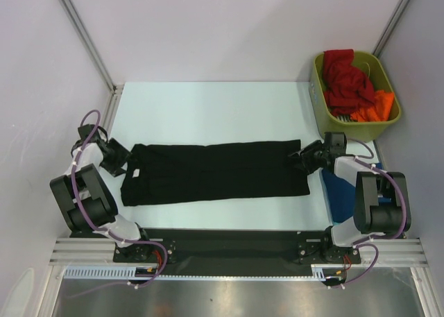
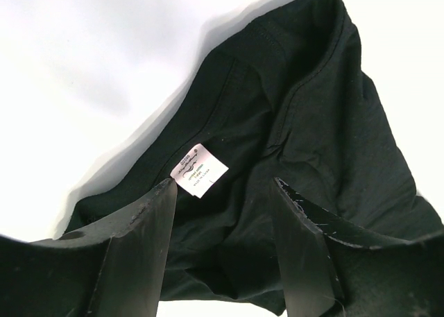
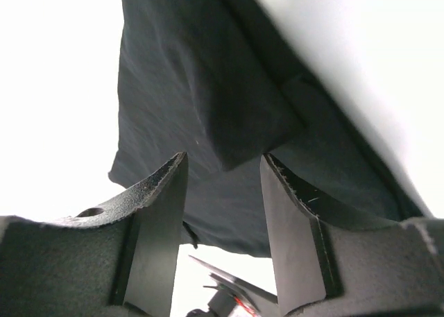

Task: Fold and stack the t-shirts
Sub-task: Fold the tshirt

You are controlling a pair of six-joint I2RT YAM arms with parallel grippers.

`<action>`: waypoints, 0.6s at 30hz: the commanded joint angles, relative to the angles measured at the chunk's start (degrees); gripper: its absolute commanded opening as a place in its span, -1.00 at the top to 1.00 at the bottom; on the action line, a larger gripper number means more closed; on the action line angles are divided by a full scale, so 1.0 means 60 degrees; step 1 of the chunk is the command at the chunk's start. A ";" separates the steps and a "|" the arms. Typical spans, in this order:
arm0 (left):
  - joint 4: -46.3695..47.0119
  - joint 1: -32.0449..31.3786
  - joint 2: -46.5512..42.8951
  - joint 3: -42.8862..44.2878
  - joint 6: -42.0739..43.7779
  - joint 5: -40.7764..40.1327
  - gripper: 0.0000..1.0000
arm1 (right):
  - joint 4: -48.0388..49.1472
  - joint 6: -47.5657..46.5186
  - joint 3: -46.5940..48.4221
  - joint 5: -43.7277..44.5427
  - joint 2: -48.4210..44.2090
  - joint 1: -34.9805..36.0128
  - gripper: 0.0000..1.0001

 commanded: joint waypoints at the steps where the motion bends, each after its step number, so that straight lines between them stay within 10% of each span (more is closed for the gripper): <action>1: 0.0005 -0.0048 -0.0290 0.0245 0.0066 0.0016 -0.22 | 0.0817 0.0600 -0.0205 -0.0181 -0.0051 -0.0223 -0.03; 10: -0.0141 -0.0048 -0.0026 0.0567 0.0183 0.0017 -0.22 | 0.0861 0.0820 -0.0103 -0.0005 0.0447 -0.0267 0.08; 14: -0.0229 -0.0048 -0.0011 0.0758 0.0242 -0.0042 -0.22 | 0.0671 0.0673 -0.0015 0.0258 0.0374 -0.0296 0.74; 18: -0.0215 -0.0048 0.0033 0.0773 0.0227 -0.0071 -0.23 | -0.0145 0.0076 0.0219 0.0667 0.0024 -0.0208 0.79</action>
